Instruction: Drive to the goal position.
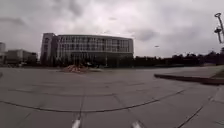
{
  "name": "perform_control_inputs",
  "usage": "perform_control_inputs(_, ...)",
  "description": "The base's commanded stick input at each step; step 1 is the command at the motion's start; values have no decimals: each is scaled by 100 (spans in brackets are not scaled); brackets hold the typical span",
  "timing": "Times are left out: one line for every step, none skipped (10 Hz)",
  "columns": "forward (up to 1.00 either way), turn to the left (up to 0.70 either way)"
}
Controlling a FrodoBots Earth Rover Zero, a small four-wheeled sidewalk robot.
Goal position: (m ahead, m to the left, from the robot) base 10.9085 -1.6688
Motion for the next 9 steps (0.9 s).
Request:
perform_control_inputs(70,-25)
perform_control_inputs(70,-31)
perform_control_inputs(70,-19)
perform_control_inputs(70,0)
perform_control_inputs(70,0)
perform_control_inputs(70,0)
perform_control_inputs(70,0)
perform_control_inputs(70,0)
perform_control_inputs(70,0)
